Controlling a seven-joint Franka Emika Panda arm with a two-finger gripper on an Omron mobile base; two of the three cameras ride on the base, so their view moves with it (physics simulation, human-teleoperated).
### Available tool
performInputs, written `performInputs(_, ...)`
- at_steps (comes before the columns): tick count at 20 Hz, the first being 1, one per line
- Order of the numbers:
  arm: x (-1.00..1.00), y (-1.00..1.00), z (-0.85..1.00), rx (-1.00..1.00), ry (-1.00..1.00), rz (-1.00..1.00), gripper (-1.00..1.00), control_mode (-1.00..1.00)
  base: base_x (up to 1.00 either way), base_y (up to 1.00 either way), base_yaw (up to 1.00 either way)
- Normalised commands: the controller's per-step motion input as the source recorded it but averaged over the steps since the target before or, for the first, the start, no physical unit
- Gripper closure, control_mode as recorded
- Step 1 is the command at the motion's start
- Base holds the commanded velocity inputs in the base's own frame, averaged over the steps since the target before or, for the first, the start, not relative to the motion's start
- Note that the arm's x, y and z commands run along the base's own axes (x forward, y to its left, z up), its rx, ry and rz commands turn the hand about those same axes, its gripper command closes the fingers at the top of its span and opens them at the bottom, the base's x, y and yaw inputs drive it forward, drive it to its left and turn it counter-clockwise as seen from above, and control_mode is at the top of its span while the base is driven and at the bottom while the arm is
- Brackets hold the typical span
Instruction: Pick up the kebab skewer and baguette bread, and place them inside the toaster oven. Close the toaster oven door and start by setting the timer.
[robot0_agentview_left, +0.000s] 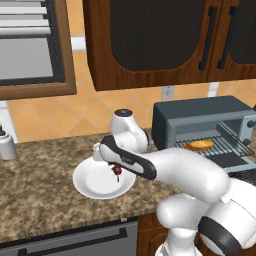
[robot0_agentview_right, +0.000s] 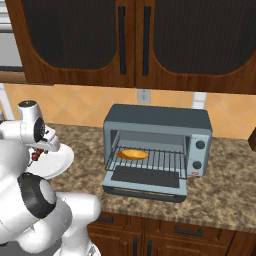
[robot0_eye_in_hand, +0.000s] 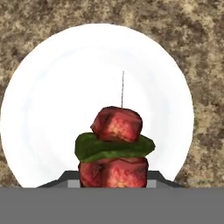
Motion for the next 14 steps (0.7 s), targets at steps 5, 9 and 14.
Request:
performInputs(5,-0.41,-0.71,0.32,0.11,0.0,-0.42,1.0,-1.0,0.0,0.0,0.0)
performInputs(9,-0.22,-0.69,0.66,0.14,0.0,-0.53,1.0,-1.0,0.0,0.0,0.0)
performInputs(14,-0.16,-0.85,0.77,0.14,0.0,-0.51,1.0,-1.0,0.0,0.0,0.0)
